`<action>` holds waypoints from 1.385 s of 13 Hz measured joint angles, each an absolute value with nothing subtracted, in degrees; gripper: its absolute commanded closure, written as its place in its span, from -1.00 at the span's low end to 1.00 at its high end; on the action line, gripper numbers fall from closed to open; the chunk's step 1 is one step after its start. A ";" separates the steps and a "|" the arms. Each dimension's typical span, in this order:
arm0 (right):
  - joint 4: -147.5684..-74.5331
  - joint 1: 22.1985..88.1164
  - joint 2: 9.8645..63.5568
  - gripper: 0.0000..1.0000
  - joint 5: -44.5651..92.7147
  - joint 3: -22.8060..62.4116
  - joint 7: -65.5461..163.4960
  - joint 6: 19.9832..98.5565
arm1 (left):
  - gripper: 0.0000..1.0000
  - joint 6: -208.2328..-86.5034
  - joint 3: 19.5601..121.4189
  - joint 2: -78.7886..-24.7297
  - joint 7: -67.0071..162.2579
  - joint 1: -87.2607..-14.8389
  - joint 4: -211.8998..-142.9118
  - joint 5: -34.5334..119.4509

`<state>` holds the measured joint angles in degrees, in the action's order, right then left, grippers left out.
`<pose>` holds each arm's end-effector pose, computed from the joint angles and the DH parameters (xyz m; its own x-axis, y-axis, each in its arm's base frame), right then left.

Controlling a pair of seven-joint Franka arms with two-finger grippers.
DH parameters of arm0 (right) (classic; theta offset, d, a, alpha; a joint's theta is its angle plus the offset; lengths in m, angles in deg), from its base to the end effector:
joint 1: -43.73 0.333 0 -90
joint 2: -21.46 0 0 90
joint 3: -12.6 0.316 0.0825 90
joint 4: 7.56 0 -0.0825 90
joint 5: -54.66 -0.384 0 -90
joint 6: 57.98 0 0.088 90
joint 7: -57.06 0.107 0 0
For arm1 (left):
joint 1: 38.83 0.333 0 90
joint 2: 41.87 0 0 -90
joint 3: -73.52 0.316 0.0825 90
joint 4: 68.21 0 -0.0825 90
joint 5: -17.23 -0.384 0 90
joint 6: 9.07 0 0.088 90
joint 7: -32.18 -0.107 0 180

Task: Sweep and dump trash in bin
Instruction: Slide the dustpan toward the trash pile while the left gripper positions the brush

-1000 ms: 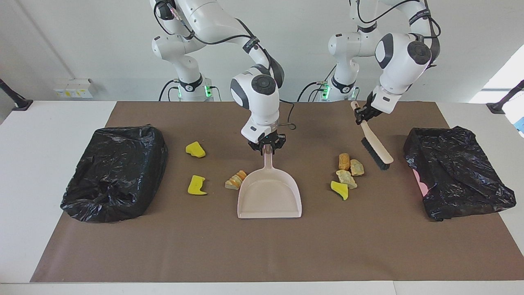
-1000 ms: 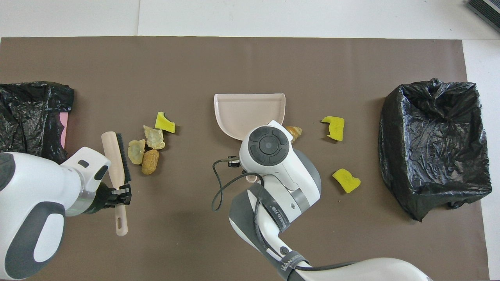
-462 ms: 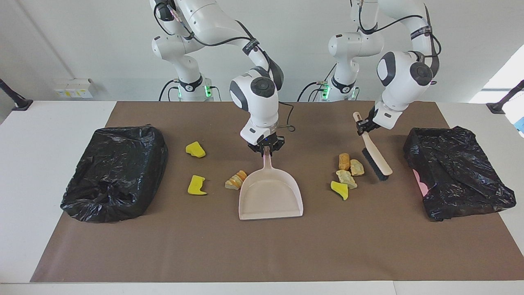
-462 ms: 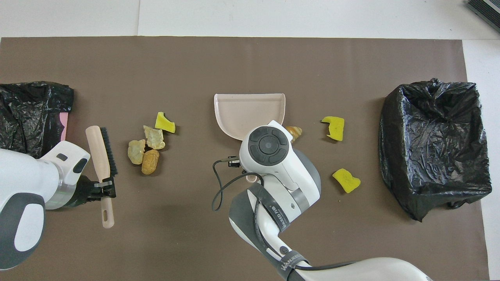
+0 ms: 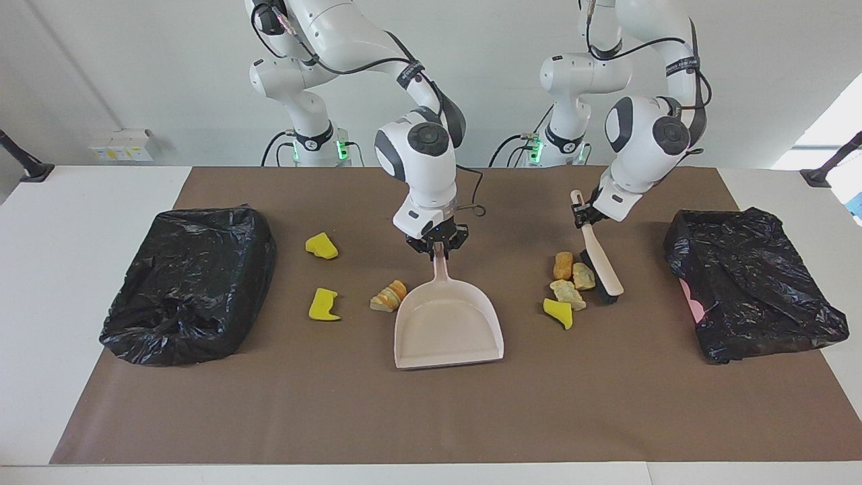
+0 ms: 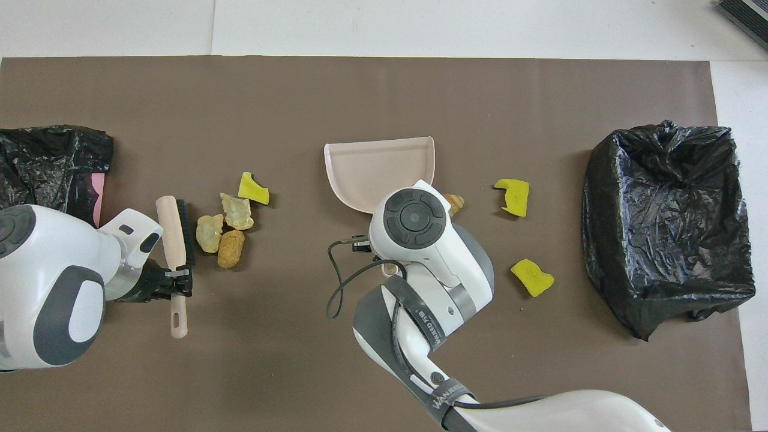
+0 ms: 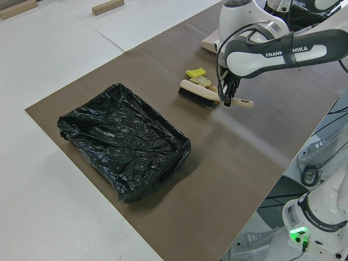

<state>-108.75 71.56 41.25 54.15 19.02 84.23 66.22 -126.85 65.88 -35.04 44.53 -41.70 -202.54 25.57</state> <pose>0.5404 0.3613 0.3749 0.9935 0.1098 0.0308 0.1117 -0.9915 -0.0669 0.4590 -0.0932 0.3678 0.9761 0.1053 -0.1899 0.1186 -0.9911 0.0601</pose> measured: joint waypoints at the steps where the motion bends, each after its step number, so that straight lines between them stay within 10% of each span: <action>1: -108.35 71.26 40.74 1.00 54.15 19.02 80.96 64.69 | 1.00 -127.06 65.79 -35.04 44.63 -42.41 -202.62 25.57; 18: -109.85 69.58 37.69 1.00 62.53 18.93 21.61 49.77 | 1.00 -128.15 66.19 -36.55 43.92 -40.99 -202.62 25.57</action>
